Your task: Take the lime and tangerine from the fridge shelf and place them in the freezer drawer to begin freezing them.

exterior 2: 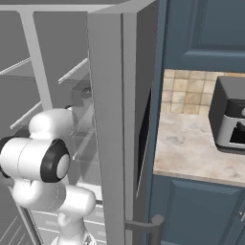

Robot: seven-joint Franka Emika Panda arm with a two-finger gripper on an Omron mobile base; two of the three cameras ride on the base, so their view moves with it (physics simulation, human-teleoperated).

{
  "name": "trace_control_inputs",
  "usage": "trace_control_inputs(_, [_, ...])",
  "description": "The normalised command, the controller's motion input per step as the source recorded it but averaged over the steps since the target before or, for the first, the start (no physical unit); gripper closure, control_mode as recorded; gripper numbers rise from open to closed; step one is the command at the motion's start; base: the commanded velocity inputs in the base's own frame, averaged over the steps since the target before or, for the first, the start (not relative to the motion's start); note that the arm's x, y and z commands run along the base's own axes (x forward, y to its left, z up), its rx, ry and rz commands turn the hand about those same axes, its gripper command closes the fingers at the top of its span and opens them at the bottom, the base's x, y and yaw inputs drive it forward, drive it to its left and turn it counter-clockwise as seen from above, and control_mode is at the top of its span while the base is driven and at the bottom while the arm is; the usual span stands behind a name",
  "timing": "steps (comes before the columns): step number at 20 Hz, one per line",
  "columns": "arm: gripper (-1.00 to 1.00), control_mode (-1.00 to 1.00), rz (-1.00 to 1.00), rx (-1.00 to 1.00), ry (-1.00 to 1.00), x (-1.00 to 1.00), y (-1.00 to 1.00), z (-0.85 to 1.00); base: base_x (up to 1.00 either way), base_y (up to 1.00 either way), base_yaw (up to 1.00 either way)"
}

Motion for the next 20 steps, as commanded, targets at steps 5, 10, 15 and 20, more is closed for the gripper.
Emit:
trace_control_inputs(5, [1.00,-1.00,0.00,0.00,0.01,0.00,0.00,0.00,0.00,0.00,0.00])
trace_control_inputs(10, [1.00,-1.00,0.00,0.00,0.00,-0.48,-0.15,0.00,0.00,0.00,0.00])
trace_control_inputs(15, [1.00,-1.00,0.00,0.05,-0.03,-1.00,-0.48,0.00,0.00,0.00,0.00])
trace_control_inputs(20, [1.00,-1.00,0.00,0.09,-0.13,-1.00,-0.17,0.48,0.00,0.00,0.00])
